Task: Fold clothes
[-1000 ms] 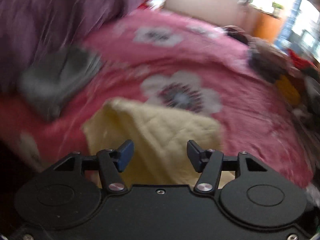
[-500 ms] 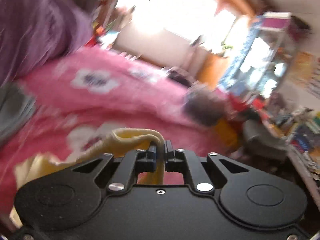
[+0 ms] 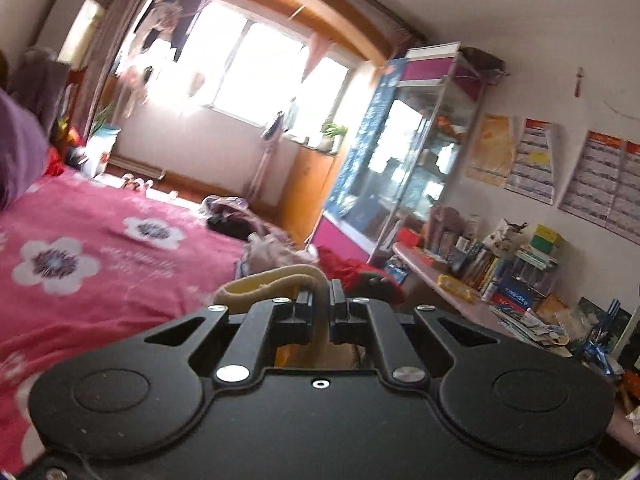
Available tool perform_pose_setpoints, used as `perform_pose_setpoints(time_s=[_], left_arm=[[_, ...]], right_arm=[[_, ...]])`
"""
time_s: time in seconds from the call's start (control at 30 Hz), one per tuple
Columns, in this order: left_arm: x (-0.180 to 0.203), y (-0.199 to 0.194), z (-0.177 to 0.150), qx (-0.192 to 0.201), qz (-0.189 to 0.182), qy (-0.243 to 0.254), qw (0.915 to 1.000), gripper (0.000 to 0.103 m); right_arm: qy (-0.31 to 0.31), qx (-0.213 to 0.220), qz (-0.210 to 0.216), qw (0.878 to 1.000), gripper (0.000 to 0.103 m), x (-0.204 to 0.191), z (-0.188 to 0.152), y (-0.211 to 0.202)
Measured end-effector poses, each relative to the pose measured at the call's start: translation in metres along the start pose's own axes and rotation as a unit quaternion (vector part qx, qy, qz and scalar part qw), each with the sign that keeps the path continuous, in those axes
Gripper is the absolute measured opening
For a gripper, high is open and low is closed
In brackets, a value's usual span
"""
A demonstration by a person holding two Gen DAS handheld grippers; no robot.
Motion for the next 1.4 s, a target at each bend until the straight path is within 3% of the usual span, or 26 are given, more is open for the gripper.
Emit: perform_pose_setpoints(time_s=[0.03,0.07,0.1,0.13,0.17,0.23,0.33,0.43,0.53,0.67,0.77,0.8,0.87,0.9,0.93,1.03,1.2,1.33,1.37,1.4], left_arm=[[-0.002,0.008,-0.006,-0.009,0.012,0.006,0.9999,0.005],[-0.011,0.021,-0.022,-0.037,0.033,0.01,0.9987,0.024],[-0.02,0.033,-0.038,-0.066,0.054,0.014,0.9962,0.057],[-0.029,0.043,-0.053,-0.09,0.075,0.016,0.993,0.061],[-0.038,0.045,-0.066,-0.098,0.091,0.012,0.9909,0.061],[-0.056,0.041,-0.093,-0.108,0.099,0.003,0.9892,0.061],[-0.095,0.027,-0.127,-0.115,0.134,-0.025,0.9839,0.061],[-0.139,0.007,-0.158,-0.116,0.17,-0.068,0.9762,0.061],[-0.175,-0.011,-0.175,-0.11,0.205,-0.104,0.9671,0.062],[-0.219,-0.03,-0.201,-0.103,0.235,-0.171,0.9512,0.062],[-0.241,-0.042,-0.227,-0.102,0.236,-0.215,0.942,0.062],[-0.247,-0.042,-0.234,-0.112,0.238,-0.224,0.9384,0.062],[-0.255,-0.042,-0.239,-0.119,0.24,-0.231,0.9353,0.061],[-0.257,-0.041,-0.237,-0.117,0.238,-0.231,0.936,0.061],[-0.257,-0.038,-0.232,-0.111,0.232,-0.226,0.9395,0.061],[-0.261,-0.026,-0.223,-0.098,0.22,-0.212,0.9472,0.061],[-0.267,0.005,-0.22,-0.104,0.203,-0.224,0.9475,0.061],[-0.262,0.037,-0.222,-0.12,0.176,-0.227,0.9503,0.061],[-0.26,0.043,-0.224,-0.126,0.176,-0.221,0.951,0.052],[-0.257,0.049,-0.225,-0.131,0.179,-0.213,0.9516,0.029]], right_arm=[[-0.004,0.008,0.014,1.0,0.05,-0.008,0.008,-0.004],[-0.023,0.012,-0.025,0.999,0.05,-0.005,0.025,-0.017],[-0.028,0.02,-0.065,0.997,0.05,0.003,0.032,-0.027],[-0.03,0.017,-0.087,0.996,0.051,0.008,0.031,-0.032],[-0.032,0.014,-0.109,0.993,0.051,0.013,0.031,-0.038],[-0.035,0.009,-0.153,0.988,0.066,0.022,0.03,-0.049],[-0.04,0.0,-0.219,0.975,0.079,0.035,0.03,-0.068],[-0.045,-0.009,-0.284,0.958,0.085,0.048,0.029,-0.088],[-0.05,-0.018,-0.346,0.937,0.088,0.059,0.028,-0.109],[-0.097,-0.069,-0.378,0.918,0.088,0.068,-0.004,-0.098],[-0.145,-0.076,-0.396,0.904,0.088,0.073,-0.012,-0.087],[-0.142,-0.069,-0.391,0.907,0.085,0.077,-0.012,-0.084],[-0.131,-0.056,-0.376,0.916,0.066,0.083,-0.011,-0.078],[-0.129,-0.05,-0.374,0.917,0.043,0.081,-0.008,-0.08],[-0.128,-0.043,-0.372,0.919,0.028,0.079,-0.005,-0.082],[-0.123,-0.023,-0.365,0.923,0.024,0.074,0.003,-0.089],[-0.114,0.011,-0.354,0.928,0.023,0.066,0.016,-0.1],[-0.116,0.039,-0.382,0.916,0.023,0.061,0.028,-0.13],[-0.114,0.046,-0.389,0.913,0.023,0.06,0.029,-0.137],[-0.112,0.053,-0.396,0.91,0.023,0.06,0.031,-0.144]])
Point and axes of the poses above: each gripper's, at about its wrist camera, not at the fingertips, and y roughly the way its jaws point, x to its right, z to its top, the point moved 10 cm from there along y, roughly the way its jaws point, and after that the axes turned 4 degrees about z, right-handed, at the moved point
